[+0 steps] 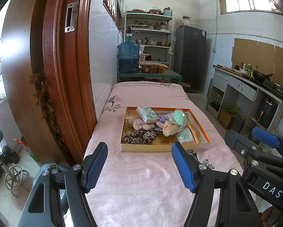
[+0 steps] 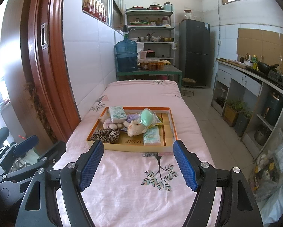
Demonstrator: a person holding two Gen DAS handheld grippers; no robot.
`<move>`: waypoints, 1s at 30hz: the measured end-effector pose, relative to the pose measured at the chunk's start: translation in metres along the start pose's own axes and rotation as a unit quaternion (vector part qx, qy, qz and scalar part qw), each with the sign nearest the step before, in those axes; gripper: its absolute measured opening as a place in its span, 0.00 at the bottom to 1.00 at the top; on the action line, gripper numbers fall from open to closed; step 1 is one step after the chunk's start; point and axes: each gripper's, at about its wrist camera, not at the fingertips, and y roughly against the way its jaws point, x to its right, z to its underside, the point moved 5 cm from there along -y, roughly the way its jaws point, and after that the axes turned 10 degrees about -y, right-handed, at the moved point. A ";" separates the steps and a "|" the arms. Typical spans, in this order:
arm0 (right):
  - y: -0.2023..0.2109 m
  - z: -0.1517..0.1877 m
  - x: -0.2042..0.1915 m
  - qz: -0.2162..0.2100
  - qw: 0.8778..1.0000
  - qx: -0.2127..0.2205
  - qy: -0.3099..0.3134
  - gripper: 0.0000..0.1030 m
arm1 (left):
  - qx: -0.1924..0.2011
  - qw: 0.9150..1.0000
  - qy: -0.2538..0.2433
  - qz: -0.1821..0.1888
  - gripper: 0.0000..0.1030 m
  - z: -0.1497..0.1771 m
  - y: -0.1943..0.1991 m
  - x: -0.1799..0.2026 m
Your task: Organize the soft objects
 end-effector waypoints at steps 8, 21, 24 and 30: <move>0.000 0.000 0.000 0.000 1.000 0.000 0.000 0.75 | 0.000 1.000 0.000 0.001 0.68 0.000 0.000 0.000; -0.001 -0.001 0.000 0.001 1.000 -0.001 -0.003 0.75 | -0.001 1.000 -0.001 0.000 0.68 0.000 0.000 0.000; -0.001 -0.001 0.000 0.001 1.000 0.000 -0.003 0.75 | -0.001 1.000 0.000 0.000 0.68 0.000 0.000 0.000; -0.001 0.000 0.001 0.001 1.000 -0.001 -0.004 0.75 | -0.001 1.000 -0.002 -0.001 0.68 0.000 0.001 0.001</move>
